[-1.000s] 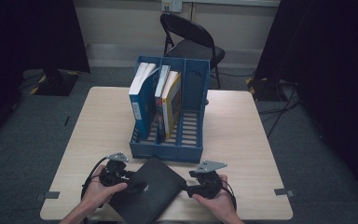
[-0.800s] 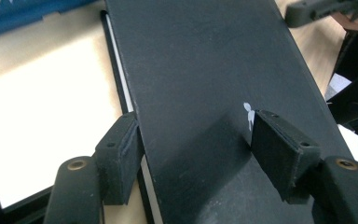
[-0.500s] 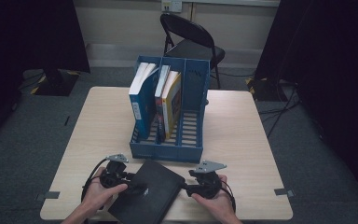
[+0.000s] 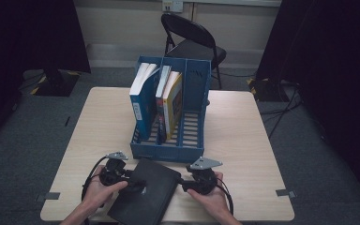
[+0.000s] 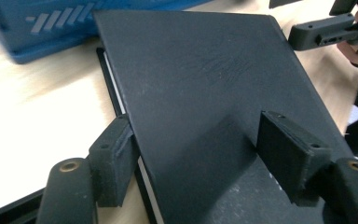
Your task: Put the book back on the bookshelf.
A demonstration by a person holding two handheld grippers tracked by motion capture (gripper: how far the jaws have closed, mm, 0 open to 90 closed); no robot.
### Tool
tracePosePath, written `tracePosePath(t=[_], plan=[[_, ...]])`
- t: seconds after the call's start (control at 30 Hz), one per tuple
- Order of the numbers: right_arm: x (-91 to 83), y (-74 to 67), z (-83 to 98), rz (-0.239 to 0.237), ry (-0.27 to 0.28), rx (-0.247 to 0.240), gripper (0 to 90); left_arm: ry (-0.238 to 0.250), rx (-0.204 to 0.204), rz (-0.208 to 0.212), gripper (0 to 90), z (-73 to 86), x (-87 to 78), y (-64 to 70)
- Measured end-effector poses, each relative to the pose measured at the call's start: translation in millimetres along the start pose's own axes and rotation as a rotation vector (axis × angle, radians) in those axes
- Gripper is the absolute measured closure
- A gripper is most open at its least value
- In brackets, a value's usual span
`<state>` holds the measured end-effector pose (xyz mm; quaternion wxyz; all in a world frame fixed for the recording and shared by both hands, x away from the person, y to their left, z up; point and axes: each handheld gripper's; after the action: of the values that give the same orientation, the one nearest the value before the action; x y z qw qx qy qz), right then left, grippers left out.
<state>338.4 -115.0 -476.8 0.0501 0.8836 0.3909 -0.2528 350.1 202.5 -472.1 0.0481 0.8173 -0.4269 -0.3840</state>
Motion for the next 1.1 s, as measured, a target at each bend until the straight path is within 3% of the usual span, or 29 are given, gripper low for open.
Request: tracePosePath(t=[0.13, 0.33, 0.5, 0.53, 0.63, 0.9, 1.03, 1.1], plan=[[5.8, -2.3, -1.8, 0.020, 0.008, 0.006, 38.8, 0.006, 0.010, 0.000, 28.9, 1.4, -2.8, -3.2], [1.1, -12.4, 5.1, -0.013, -0.028, 0.009, 37.1, -0.023, 0.005, 0.023, 30.9, 5.2, -9.2, -2.8], [-2.8, -20.3, 12.1, -0.018, -0.043, 0.022, 36.9, -0.013, -0.034, 0.024, 33.8, 10.1, -12.8, -0.7], [-2.4, -19.4, 12.0, -0.013, -0.042, 0.024, 33.4, -0.003, -0.033, 0.006, 34.2, 10.6, -12.3, 1.3], [-2.2, -18.2, 11.6, -0.013, -0.045, 0.032, 33.5, -0.003, -0.048, 0.015, 34.1, 10.6, -11.5, 0.4], [-1.1, -14.4, 10.6, -0.029, -0.044, 0.052, 32.8, 0.010, -0.053, -0.037, 29.5, 12.5, -8.3, 10.0], [-1.2, -14.7, 10.1, -0.027, -0.046, 0.041, 32.7, 0.010, -0.059, -0.041, 29.4, 12.5, -8.3, 10.7], [-3.1, -12.6, 9.8, -0.027, -0.052, 0.043, 32.9, -0.006, -0.048, -0.022, 29.6, 13.7, -7.5, 15.2]])
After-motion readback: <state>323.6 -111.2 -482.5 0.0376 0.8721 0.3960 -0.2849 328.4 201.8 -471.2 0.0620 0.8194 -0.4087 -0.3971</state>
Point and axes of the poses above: each handheld gripper's, and its own axes: x roughly forward along the jaws, z roughly out of its underside, y roughly to its right, and after that the axes turned 8 degrees about y, right-handed
